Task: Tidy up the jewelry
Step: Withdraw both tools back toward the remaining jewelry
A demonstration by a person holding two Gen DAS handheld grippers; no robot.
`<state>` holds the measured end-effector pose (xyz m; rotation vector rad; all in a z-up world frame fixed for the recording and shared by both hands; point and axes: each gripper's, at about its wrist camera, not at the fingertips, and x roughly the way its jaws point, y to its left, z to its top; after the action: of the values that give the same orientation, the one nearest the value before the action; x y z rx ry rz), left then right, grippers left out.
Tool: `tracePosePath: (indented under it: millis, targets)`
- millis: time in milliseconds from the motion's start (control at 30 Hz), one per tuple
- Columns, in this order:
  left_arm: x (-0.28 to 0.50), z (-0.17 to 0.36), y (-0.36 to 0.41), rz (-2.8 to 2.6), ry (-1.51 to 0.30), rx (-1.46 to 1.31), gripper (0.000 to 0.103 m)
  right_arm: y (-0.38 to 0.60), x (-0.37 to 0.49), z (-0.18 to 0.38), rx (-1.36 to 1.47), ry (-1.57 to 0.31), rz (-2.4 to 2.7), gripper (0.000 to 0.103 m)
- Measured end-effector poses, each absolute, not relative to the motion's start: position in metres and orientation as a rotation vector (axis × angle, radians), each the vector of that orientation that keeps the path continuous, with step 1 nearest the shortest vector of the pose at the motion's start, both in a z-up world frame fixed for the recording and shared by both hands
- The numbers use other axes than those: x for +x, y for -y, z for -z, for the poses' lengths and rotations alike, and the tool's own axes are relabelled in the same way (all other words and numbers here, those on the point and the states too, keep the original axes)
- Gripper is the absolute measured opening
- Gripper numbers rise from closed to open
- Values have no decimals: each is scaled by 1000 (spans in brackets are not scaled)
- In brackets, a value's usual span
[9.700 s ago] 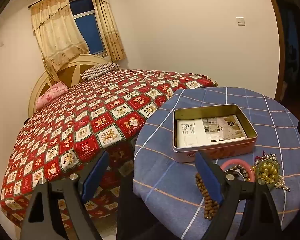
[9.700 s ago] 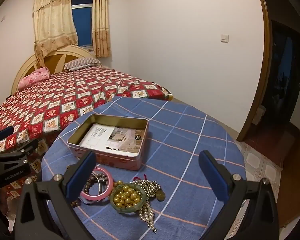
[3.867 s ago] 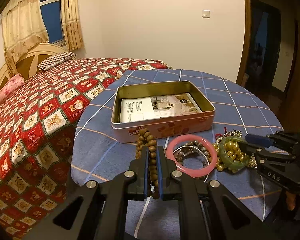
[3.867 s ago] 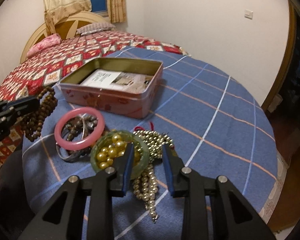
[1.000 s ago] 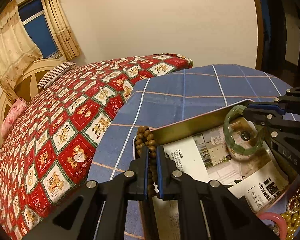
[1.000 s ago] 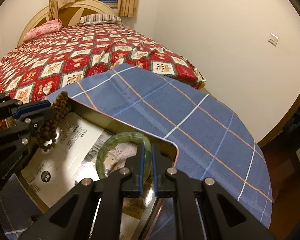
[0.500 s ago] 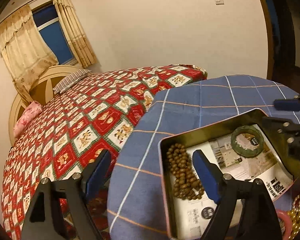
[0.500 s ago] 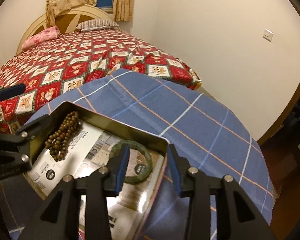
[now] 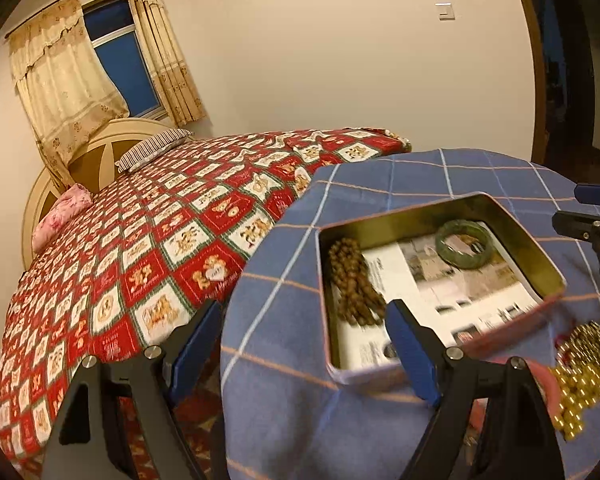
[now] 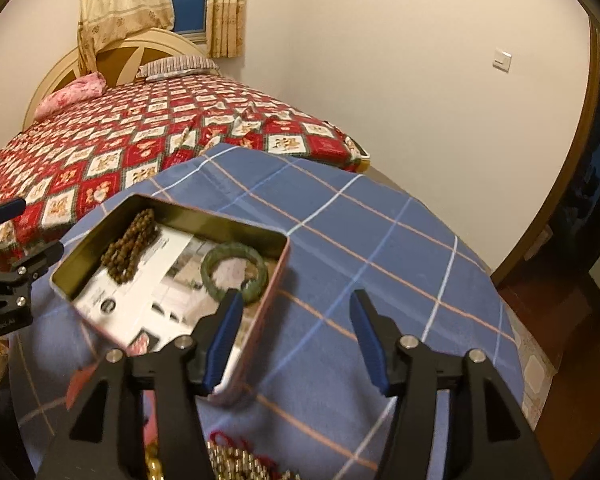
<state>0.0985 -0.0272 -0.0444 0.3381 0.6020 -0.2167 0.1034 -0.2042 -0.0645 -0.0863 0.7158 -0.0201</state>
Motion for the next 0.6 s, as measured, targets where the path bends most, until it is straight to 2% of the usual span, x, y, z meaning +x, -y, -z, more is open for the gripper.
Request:
tracePosePath:
  millis: [600]
  targets:
    - [31, 65, 39, 293, -676, 254, 83, 219, 20, 108, 37, -774, 58, 62]
